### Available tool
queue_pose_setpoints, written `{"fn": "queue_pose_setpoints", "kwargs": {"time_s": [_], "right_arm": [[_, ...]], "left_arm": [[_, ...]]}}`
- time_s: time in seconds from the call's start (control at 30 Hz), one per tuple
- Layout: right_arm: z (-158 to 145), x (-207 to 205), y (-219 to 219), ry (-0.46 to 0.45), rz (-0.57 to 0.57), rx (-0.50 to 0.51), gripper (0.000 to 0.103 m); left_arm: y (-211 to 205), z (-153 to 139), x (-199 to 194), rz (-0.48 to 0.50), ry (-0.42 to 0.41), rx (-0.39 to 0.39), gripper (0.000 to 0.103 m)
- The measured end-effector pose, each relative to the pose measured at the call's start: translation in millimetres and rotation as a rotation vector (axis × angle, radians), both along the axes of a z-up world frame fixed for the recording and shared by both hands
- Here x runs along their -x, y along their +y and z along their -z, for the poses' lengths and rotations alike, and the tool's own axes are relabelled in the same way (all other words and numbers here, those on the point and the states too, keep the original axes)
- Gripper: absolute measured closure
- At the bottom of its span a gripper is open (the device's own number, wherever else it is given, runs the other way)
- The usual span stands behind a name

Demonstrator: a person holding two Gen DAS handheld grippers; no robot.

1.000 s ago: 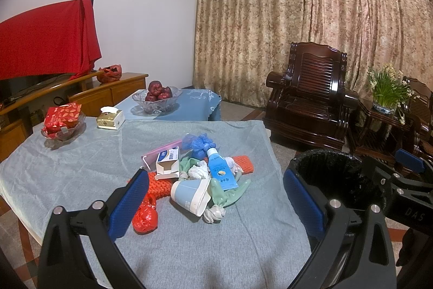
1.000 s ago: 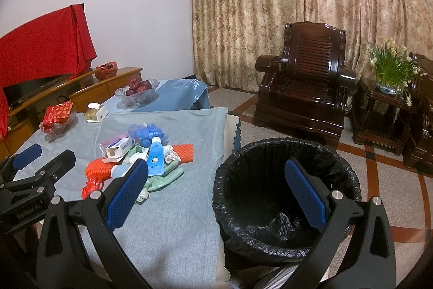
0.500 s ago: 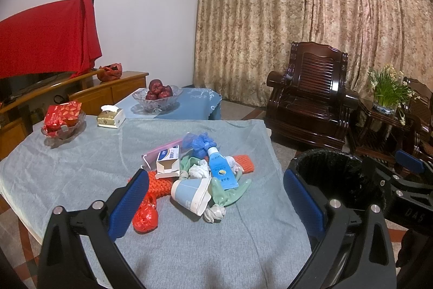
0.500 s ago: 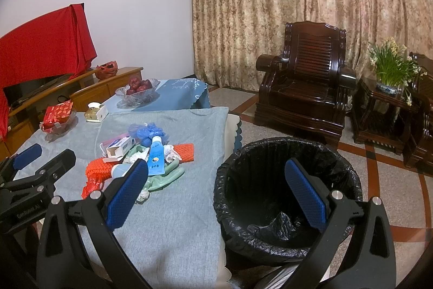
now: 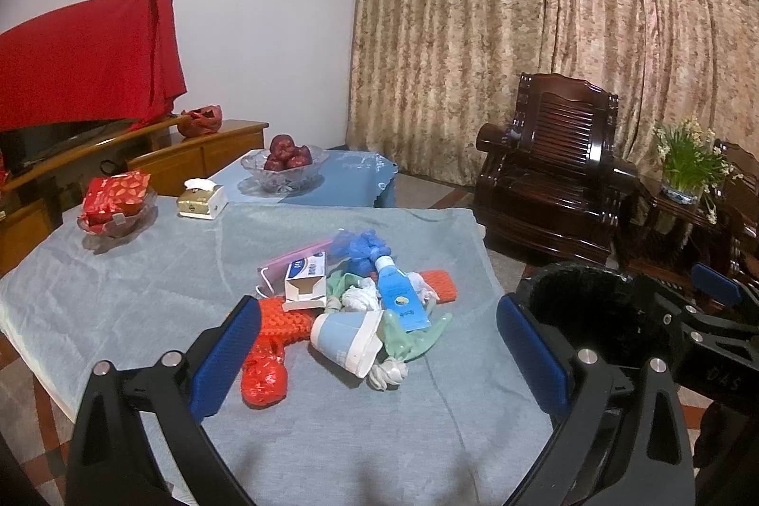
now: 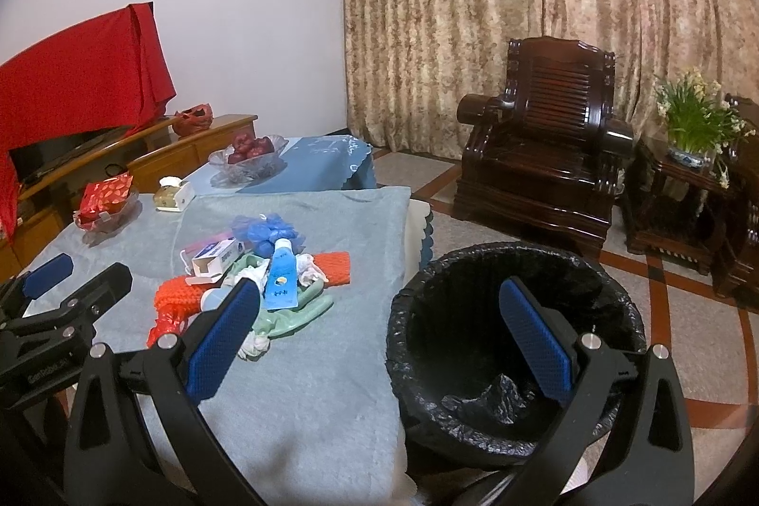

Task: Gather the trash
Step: 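Reach the left tool to the red plastic bag and close on it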

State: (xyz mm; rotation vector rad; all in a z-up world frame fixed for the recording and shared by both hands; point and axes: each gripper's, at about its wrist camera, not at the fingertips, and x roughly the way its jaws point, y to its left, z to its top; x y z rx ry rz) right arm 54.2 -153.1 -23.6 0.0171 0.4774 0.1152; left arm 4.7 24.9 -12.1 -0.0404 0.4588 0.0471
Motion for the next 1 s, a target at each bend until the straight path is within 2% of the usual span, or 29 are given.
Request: {"fn": "queue_pose_setpoints", "kwargs": {"time_s": [0.3,0.6,1.0], "right_arm": [[3,-23,26,0.013,-0.057,0.014,0.005],[20,-66,65,0.057,-0.14,0.042,0.005],[72,-131,115,0.17,-0.225,0.053,0.005]], "left_arm": [[24,3,-5,-0.066,0.022,0.008,0.006],[64,21,-26,-0.149,0.082,0.018,0.006],[116,75,-68,-0.228,0.209,0.014,0.006]]}}
